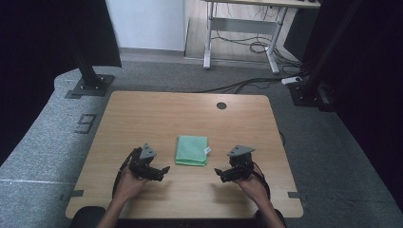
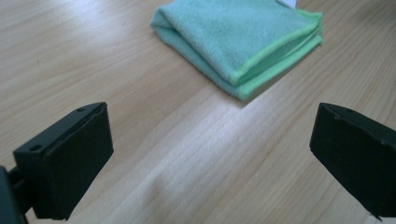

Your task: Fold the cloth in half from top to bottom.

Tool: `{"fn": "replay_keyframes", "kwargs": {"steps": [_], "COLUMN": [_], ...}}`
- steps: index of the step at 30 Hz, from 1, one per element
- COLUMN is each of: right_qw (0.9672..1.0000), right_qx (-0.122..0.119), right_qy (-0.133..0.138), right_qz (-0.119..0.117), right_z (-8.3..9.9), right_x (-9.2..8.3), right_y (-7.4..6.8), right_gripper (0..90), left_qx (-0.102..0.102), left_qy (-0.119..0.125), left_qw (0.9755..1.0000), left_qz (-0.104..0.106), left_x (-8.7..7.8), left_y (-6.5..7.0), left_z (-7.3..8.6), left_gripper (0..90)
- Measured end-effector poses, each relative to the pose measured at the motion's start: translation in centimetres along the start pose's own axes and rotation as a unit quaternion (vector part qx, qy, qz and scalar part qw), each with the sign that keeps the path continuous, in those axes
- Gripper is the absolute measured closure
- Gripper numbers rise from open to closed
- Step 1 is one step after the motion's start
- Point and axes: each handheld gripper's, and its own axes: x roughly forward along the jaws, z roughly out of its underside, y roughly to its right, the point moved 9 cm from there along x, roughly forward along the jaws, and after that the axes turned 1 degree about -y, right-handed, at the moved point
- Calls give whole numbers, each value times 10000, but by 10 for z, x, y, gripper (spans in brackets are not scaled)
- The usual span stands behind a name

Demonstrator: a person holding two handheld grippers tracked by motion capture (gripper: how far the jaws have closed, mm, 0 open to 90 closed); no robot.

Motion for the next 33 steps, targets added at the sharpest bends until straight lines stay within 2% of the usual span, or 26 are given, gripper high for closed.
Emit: {"fn": "replay_keyframes", "kwargs": {"steps": [9,15,18,20,22,23,26,33], "right_qw": [9993,9983,9979,9976,9974,9979,9979,9978], "right_qx": [333,524,561,578,597,525,567,573], "right_qy": [-5,-191,-271,-323,-378,-311,-206,-207], "right_qz": [149,189,189,185,161,229,249,263], "right_z": [29,48,57,62,67,68,68,68], "right_x": [-5,1,6,9,13,13,14,14], "right_y": [16,25,26,27,26,27,27,27], "right_gripper": [0,0,0,0,0,0,0,0], "left_qx": [-69,-47,-99,-81,-61,-86,-281,-344], "left_qy": [-162,-342,-374,-504,-518,-529,-606,-602], "left_qw": [9998,9993,9991,9985,9984,9984,9977,9975], "left_qz": [-115,-159,-168,-174,-194,-181,-85,-141], "left_x": [0,7,10,12,13,13,14,14], "left_y": [-6,-7,-7,-7,-6,-6,-7,-7], "left_z": [26,41,46,49,49,49,51,51], "left_gripper": [0,0,0,0,0,0,0,0]}}
